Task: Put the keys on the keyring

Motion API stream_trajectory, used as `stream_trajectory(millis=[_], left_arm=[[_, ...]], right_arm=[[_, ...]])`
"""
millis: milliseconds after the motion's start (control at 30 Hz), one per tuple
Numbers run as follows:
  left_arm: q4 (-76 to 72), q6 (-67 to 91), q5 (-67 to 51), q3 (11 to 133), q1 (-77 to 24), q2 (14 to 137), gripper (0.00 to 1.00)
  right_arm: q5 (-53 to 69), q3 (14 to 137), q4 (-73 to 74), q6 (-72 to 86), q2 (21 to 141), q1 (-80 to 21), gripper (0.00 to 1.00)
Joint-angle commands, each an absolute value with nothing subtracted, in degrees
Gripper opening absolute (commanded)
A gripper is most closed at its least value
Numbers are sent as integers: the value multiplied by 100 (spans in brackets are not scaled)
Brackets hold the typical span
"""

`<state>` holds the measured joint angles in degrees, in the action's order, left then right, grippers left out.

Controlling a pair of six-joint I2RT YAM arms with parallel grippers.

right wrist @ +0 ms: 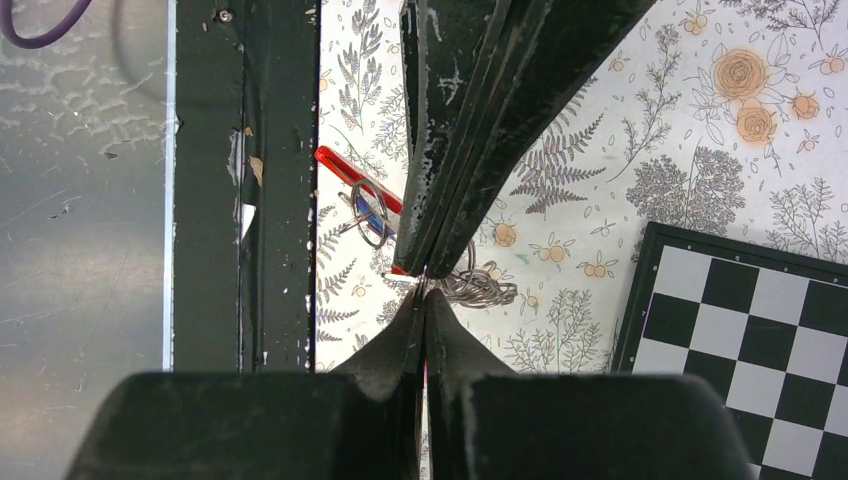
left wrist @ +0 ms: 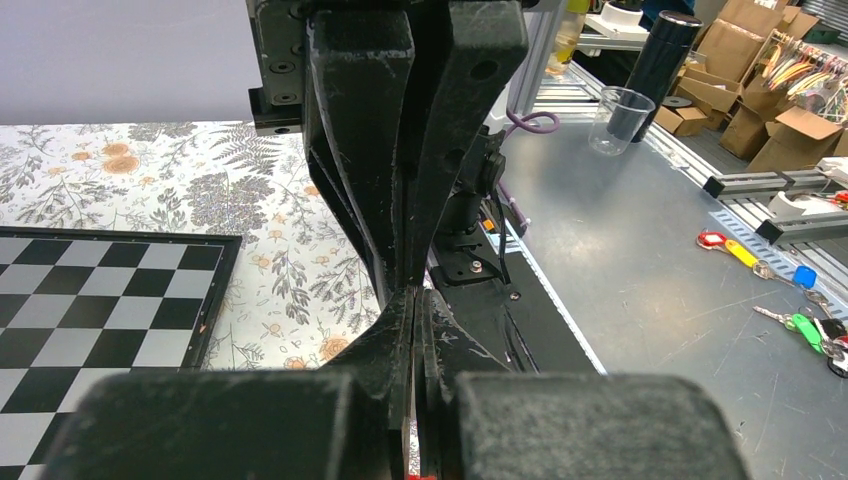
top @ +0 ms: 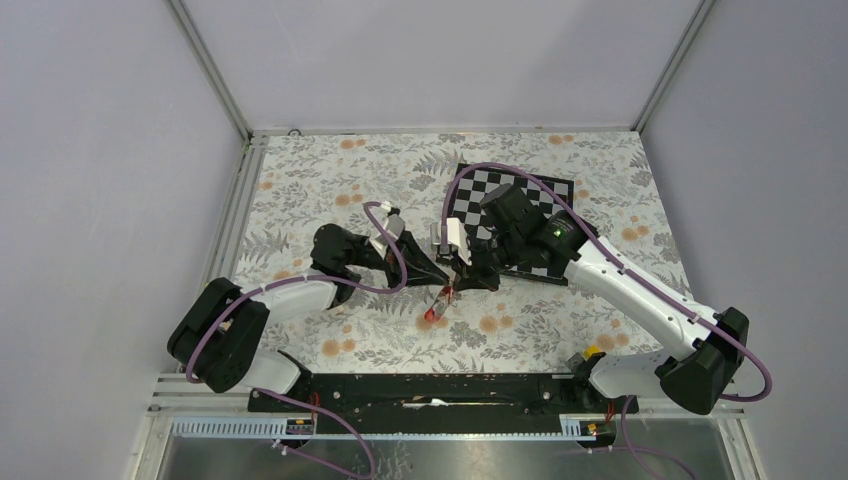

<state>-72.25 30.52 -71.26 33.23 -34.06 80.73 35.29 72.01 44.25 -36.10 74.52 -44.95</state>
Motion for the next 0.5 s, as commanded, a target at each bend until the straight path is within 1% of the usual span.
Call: stream_trajectory(millis=[0,467], left_arm=[[-8092,3206,-7110,3391,-3418,7932,0],[-8164,3234,-7115,3340,-3436,7905,0]], right_arm=[[3613,7161,4300,-3542,7467,-4463,0],[3712,7182,4186,-3458,7619,-4463,0]])
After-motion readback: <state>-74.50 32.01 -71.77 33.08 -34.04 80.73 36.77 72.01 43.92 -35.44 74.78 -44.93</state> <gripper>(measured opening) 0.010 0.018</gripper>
